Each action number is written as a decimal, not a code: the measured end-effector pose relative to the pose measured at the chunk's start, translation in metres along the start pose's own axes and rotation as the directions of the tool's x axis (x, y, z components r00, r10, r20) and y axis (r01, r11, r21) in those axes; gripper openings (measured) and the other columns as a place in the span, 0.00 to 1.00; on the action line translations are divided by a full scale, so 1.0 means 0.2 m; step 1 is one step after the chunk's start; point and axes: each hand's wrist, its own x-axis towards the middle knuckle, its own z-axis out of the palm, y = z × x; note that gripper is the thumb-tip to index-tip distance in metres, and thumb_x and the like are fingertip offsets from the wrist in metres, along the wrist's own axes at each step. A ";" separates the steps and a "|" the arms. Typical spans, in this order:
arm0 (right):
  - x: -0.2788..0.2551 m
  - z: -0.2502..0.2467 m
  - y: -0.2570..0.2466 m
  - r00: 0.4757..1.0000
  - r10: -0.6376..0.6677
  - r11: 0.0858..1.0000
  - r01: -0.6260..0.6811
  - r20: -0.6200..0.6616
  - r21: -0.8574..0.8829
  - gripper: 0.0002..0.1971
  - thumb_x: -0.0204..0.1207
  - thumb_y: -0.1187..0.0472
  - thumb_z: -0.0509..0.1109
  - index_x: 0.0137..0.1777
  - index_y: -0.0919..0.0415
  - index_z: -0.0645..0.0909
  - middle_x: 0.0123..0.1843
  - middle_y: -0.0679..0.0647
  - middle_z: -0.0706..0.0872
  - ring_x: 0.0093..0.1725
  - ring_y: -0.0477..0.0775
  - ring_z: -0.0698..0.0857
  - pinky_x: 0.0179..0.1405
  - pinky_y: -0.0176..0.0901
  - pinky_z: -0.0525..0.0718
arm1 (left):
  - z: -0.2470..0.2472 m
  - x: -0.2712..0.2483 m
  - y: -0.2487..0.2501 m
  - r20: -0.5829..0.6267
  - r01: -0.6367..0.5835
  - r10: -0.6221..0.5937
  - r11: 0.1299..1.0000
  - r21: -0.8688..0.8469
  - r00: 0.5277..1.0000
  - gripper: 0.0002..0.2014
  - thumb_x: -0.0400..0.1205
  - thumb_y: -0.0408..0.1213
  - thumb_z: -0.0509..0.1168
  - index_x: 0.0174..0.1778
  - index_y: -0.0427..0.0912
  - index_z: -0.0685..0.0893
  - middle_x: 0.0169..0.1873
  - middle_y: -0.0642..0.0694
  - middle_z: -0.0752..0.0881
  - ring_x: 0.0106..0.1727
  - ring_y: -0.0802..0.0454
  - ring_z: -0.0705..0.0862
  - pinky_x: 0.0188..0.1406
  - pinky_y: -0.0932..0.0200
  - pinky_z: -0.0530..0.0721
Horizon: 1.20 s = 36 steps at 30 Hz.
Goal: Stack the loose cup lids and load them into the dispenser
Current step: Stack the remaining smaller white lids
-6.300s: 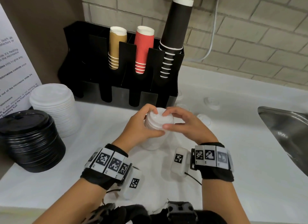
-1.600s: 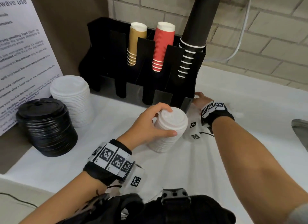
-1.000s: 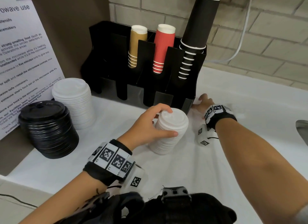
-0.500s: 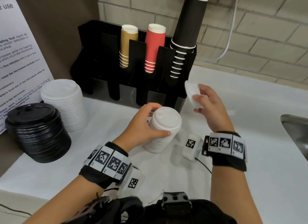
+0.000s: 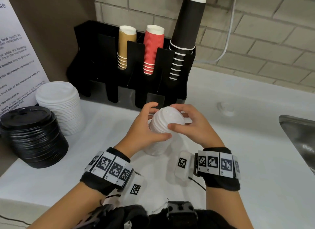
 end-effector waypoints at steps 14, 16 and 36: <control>0.06 0.01 -0.09 0.996 0.000 0.972 0.022 0.095 -0.233 0.36 0.65 0.61 0.80 0.75 0.52 0.75 0.61 0.46 0.73 0.66 0.49 0.73 0.63 0.38 0.73 | -0.01 0.01 0.00 0.009 -0.008 0.008 1.000 -0.002 1.000 0.46 0.65 0.42 0.84 0.76 0.57 0.66 0.63 0.60 0.77 0.63 0.64 0.77 0.57 0.69 0.76; 0.06 0.02 -0.09 0.995 -0.006 0.969 0.031 0.101 -0.246 0.36 0.64 0.60 0.81 0.75 0.51 0.75 0.62 0.46 0.73 0.67 0.50 0.73 0.67 0.41 0.74 | -0.02 0.01 0.00 0.016 -0.008 0.008 1.000 -0.007 1.000 0.46 0.65 0.42 0.84 0.75 0.61 0.65 0.63 0.61 0.77 0.63 0.64 0.77 0.57 0.68 0.76; 0.53 -0.59 0.73 0.546 0.739 0.603 -0.798 -0.395 0.024 0.48 0.72 0.51 0.76 0.84 0.54 0.49 0.77 0.69 0.70 0.74 0.72 0.72 0.73 0.63 0.72 | -0.04 0.01 0.05 0.071 -0.019 0.019 1.000 0.005 0.997 0.29 0.68 0.37 0.83 0.59 0.59 0.76 0.64 0.60 0.78 0.66 0.57 0.77 0.67 0.48 0.79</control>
